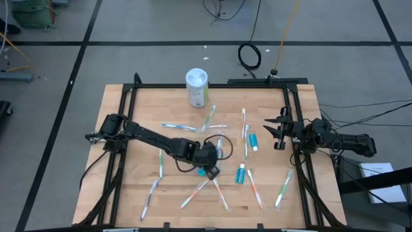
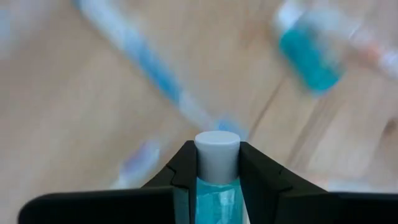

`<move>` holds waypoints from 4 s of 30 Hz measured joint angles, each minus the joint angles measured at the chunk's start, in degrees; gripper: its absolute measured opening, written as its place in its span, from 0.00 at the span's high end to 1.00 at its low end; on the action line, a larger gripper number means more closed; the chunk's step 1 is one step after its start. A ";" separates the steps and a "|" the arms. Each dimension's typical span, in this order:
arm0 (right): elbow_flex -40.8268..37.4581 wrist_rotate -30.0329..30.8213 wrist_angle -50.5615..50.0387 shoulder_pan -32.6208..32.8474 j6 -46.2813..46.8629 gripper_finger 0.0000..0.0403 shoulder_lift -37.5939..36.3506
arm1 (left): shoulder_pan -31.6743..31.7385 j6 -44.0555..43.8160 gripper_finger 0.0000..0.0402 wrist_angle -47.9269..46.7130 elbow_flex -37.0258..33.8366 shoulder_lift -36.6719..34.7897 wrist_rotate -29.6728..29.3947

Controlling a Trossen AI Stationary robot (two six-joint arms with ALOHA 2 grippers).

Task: Pick & Place toothbrushing station
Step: Put the blue mouthwash into the transparent organizer

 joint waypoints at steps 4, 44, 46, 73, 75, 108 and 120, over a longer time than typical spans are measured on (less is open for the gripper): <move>0.00 -0.01 0.54 0.00 0.00 0.74 0.00 | 1.63 10.55 0.81 6.34 4.59 -0.08 -16.30; 0.00 0.09 0.44 0.00 -1.18 0.74 1.07 | 5.71 34.84 0.79 81.87 -24.65 7.65 -47.97; 0.00 0.08 0.56 0.00 -1.29 0.74 1.05 | 5.79 36.25 0.79 81.83 -24.66 7.77 -47.92; 0.00 0.07 0.48 0.00 -2.58 0.74 1.05 | 9.54 34.77 0.74 71.67 -24.70 7.08 -41.73; 0.00 0.04 0.46 0.00 -2.58 0.74 1.05 | 9.77 35.25 0.69 71.09 -24.70 6.54 -41.60; 0.00 0.00 -0.39 0.00 -2.37 0.74 1.04 | 11.40 29.46 0.61 38.82 -24.68 -8.38 -16.32; 0.00 0.00 -0.76 -0.02 -2.45 0.74 1.03 | 16.16 32.36 0.46 33.63 -24.61 -8.31 -4.03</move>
